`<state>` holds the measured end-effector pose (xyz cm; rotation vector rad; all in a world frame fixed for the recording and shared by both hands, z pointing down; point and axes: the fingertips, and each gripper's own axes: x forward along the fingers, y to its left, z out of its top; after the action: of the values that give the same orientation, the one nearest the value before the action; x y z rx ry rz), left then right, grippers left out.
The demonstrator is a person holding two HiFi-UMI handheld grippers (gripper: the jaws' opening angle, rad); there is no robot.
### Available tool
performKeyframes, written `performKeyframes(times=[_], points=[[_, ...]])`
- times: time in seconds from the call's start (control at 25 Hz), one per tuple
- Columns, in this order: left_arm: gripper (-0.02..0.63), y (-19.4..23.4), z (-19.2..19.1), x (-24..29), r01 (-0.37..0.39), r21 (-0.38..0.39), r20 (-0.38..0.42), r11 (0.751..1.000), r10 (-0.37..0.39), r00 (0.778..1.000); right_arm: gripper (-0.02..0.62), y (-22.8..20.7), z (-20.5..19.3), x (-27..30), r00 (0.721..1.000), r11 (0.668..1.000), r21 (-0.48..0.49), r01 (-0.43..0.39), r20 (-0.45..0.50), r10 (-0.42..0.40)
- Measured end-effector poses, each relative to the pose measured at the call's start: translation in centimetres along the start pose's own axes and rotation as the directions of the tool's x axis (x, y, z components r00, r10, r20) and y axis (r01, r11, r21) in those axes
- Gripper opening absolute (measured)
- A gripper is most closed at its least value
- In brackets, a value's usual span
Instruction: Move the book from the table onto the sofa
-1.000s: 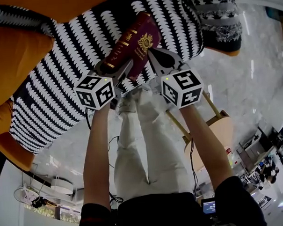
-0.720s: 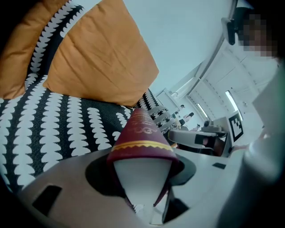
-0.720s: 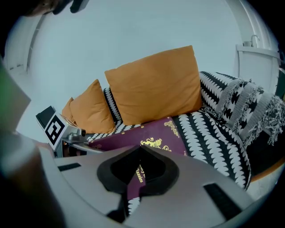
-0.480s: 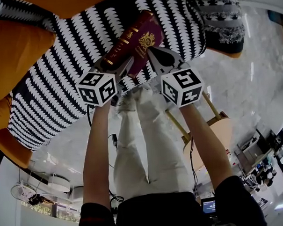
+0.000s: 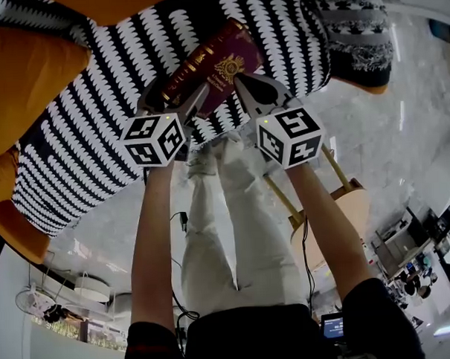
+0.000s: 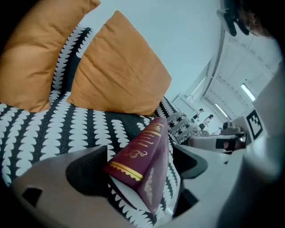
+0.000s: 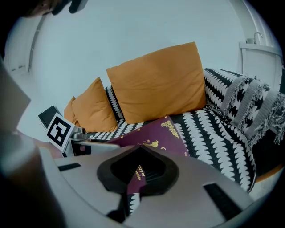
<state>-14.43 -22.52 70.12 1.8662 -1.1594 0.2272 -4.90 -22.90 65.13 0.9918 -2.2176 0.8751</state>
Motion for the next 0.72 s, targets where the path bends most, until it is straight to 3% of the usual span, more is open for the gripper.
performKeyframes(times=[0.32,0.72], points=[[0.500,2.5,2.5,-2.0,-0.152,-0.001,0.083,0.988,0.152,0.985,0.017,0.5,1.2,-0.4,1.000,1.000,-0.011,-0.009,-0.012,0.009],[0.499,3.7,0.1,-1.5,-0.134,0.027,0.035,0.991,0.133,0.991,0.017,0.4,-1.2,1.0,1.000,1.000,-0.005,-0.011,-0.025,0.011]])
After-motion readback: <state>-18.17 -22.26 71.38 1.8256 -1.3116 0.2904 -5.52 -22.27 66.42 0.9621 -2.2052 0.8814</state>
